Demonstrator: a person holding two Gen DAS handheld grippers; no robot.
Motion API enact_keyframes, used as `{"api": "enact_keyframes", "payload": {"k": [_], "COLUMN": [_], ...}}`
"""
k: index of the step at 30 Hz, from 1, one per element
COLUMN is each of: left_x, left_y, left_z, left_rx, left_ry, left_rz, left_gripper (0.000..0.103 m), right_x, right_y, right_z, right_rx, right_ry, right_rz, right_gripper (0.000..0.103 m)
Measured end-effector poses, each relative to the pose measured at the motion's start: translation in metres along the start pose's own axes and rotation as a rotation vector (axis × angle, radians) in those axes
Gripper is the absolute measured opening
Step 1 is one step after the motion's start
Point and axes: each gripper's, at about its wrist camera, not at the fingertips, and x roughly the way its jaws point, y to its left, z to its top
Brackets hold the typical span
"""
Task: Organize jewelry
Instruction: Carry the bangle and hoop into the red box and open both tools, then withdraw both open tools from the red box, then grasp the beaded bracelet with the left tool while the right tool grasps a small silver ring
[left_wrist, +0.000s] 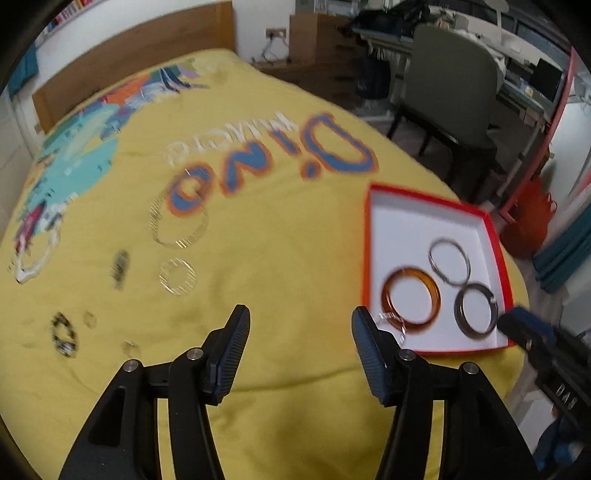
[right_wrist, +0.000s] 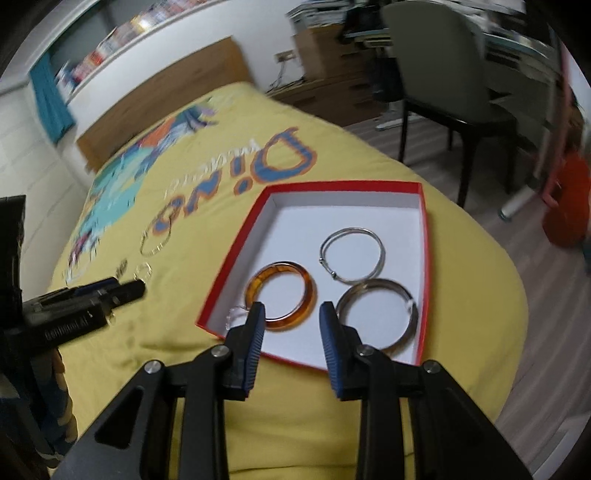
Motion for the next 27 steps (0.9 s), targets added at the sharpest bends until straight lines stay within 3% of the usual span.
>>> {"api": "enact_keyframes", "payload": {"k": [5, 17, 27], "left_x": [-0.031, -0.018, -0.008], "left_y": [0.032, 0.141, 0.205], "left_z": [-0.007, -0.096, -0.120], "left_rx": [-0.019, -0.178, -0.278], "left_ry": [-0.071, 0.038, 0.057], "left_rz": [0.019, 0.134, 0.189], "left_gripper": [0.068, 0.068, 0.068], "right_x": [-0.014, 0.017, 0.065], "right_y": [0.033, 0.127, 0.184], "right_z": [-0.005, -0.030, -0.044], "right_rx": [-0.059, -0.218, -0.310], "right_ry": [-0.014, 0.056, 0.117], "right_rz": [0.005, 0.158, 0.216], "right_gripper": [0.029, 0.029, 0.029]}}
